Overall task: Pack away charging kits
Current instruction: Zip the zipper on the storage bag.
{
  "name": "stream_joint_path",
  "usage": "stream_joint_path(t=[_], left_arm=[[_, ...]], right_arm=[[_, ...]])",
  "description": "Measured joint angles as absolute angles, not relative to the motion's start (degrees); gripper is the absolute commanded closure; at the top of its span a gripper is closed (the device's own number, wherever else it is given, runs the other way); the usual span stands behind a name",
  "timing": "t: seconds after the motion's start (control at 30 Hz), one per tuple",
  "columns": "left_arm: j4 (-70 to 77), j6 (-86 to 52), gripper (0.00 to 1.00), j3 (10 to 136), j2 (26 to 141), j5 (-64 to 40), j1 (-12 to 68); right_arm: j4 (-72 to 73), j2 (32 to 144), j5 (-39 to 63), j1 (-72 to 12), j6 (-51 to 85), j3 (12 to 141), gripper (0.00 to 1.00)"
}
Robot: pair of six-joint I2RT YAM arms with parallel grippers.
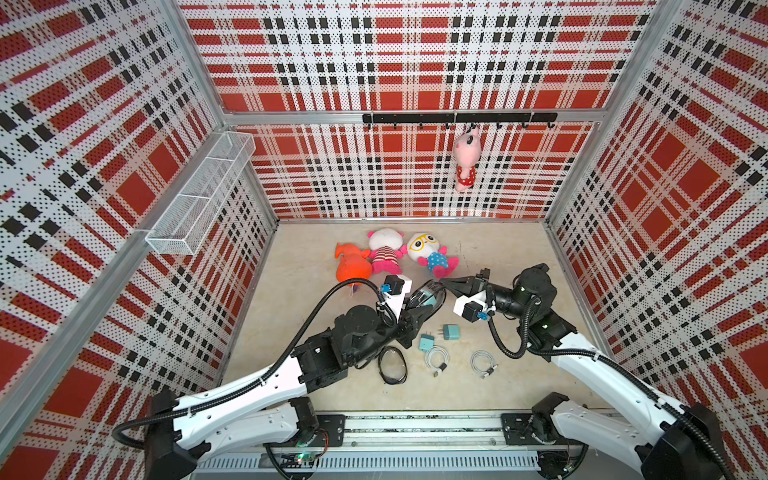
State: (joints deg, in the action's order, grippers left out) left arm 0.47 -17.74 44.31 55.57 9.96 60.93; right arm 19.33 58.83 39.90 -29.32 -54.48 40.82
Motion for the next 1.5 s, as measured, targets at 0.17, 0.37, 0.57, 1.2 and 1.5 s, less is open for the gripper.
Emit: stream_joint_path(t=[0.17, 0.37, 0.57, 1.2, 1.5], left_arm=[[0.1, -17.7, 1.0, 44.8, 58.0, 11.0, 62.0], [-0.5, -17.3, 1.0, 45.5, 58.2, 11.3, 62.3], [-2.7, -16.3, 1.0, 47.1, 58.8, 10.9, 62.8], [-5.4, -17.6, 1.0, 45.3, 55.4, 10.8, 61.8], [-4.4, -17.7, 1.0, 47.1, 59.1, 11.4, 61.7]], right_arm=[[18.0, 58.8, 40.6, -28.9, -55.0, 41.5, 1.0], [16.0, 58.4, 41.5, -28.8, -57.4, 43.2, 1.0], [13.4, 56.4, 41.9, -28.6, -60.7, 43.3, 1.0], [16.0, 59.8, 40.1, -29.5, -65.1, 43.3, 1.0], [16.2, 60.5, 42.8, -28.4, -65.8, 44.2, 1.0]])
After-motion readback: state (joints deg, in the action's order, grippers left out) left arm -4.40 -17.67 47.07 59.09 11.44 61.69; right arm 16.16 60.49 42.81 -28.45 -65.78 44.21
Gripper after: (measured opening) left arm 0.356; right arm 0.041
